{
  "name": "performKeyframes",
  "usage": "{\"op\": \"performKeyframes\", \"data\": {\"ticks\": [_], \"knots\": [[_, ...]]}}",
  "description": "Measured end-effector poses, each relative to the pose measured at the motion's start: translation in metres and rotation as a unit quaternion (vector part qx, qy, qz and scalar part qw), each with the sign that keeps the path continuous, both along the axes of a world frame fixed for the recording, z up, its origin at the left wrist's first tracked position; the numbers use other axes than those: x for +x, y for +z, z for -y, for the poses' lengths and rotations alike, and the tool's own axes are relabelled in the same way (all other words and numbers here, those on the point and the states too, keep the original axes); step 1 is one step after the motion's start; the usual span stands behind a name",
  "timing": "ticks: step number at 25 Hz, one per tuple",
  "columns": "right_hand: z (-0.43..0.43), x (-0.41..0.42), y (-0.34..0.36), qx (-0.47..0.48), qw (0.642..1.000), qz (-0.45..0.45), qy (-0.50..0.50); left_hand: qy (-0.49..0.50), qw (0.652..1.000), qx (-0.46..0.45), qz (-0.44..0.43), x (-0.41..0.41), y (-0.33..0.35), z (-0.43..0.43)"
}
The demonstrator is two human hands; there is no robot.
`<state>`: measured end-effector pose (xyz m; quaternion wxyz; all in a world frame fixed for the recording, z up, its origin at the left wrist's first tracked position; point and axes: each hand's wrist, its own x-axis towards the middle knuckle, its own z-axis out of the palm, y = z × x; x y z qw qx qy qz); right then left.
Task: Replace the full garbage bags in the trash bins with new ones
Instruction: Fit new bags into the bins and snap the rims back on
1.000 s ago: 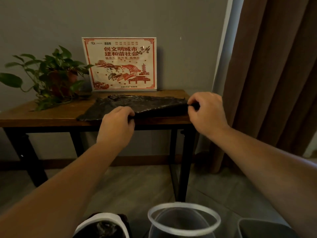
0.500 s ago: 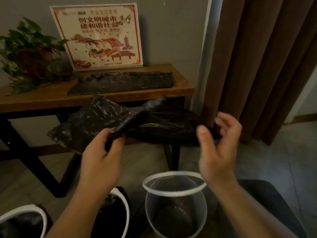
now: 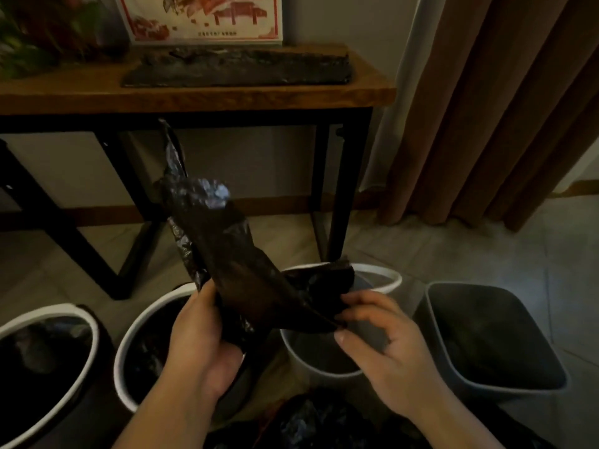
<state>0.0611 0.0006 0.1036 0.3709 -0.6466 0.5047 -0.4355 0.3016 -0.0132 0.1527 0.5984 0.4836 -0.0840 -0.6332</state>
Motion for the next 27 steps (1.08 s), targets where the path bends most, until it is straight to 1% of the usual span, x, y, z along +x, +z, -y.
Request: {"op": "performKeyframes", "data": {"ticks": [1, 2, 4, 7, 8, 10, 12, 14, 15, 16, 18, 21, 22, 23, 24, 25, 27], "knots": [[-0.005, 0.002, -0.001, -0.020, 0.998, -0.042, -0.030, 0.004, 1.000, 0.007, 0.007, 0.001, -0.004, -0.001], [-0.008, 0.004, -0.001, -0.029, 0.997, -0.065, -0.039, 0.011, 1.000, 0.012, 0.011, 0.001, -0.007, 0.000], [-0.013, 0.006, 0.000, -0.033, 0.997, -0.071, -0.018, 0.022, 0.999, 0.030, 0.025, 0.002, -0.015, 0.002], [-0.024, 0.013, 0.007, -0.066, 0.995, -0.004, 0.071, 0.016, 0.999, 0.034, 0.031, -0.004, -0.019, 0.006], [-0.027, 0.016, 0.011, -0.086, 0.992, 0.017, 0.086, 0.004, 0.999, 0.028, 0.034, -0.008, -0.020, 0.007], [-0.032, 0.024, 0.018, -0.103, 0.991, 0.037, 0.078, -0.018, 0.999, 0.019, 0.029, -0.015, -0.020, 0.006], [-0.032, 0.029, 0.020, -0.073, 0.994, 0.051, 0.061, -0.042, 0.999, 0.008, 0.031, -0.020, -0.023, 0.006], [-0.031, 0.031, 0.022, 0.006, 0.993, 0.066, 0.102, -0.068, 0.997, -0.005, 0.034, -0.025, -0.025, 0.005], [-0.029, 0.031, 0.022, 0.037, 0.989, 0.054, 0.129, -0.081, 0.996, -0.015, 0.022, -0.027, -0.025, 0.004], [-0.028, 0.031, 0.021, 0.048, 0.988, 0.027, 0.145, -0.092, 0.996, -0.021, 0.011, -0.028, -0.025, 0.002], [-0.029, 0.033, 0.015, 0.012, 0.992, -0.032, 0.120, -0.105, 0.994, -0.017, -0.004, -0.029, -0.025, -0.001], [-0.031, 0.034, 0.015, -0.075, 0.990, -0.113, 0.040, -0.117, 0.993, 0.002, -0.006, -0.026, -0.026, -0.006], [-0.032, 0.032, 0.019, -0.102, 0.986, -0.130, 0.034, -0.121, 0.993, 0.012, 0.009, -0.025, -0.025, -0.008], [-0.033, 0.030, 0.023, -0.108, 0.985, -0.125, 0.046, -0.115, 0.993, 0.020, 0.033, -0.021, -0.024, -0.011], [-0.035, 0.026, 0.028, -0.080, 0.989, -0.098, 0.072, -0.090, 0.993, 0.033, 0.073, -0.016, -0.025, -0.013], [-0.037, 0.023, 0.033, -0.028, 0.993, -0.064, 0.096, -0.056, 0.989, 0.047, 0.127, -0.009, -0.028, -0.013], [-0.038, 0.018, 0.037, 0.055, 0.992, -0.032, 0.108, 0.027, 0.969, 0.067, 0.236, 0.005, -0.032, -0.010]]}}
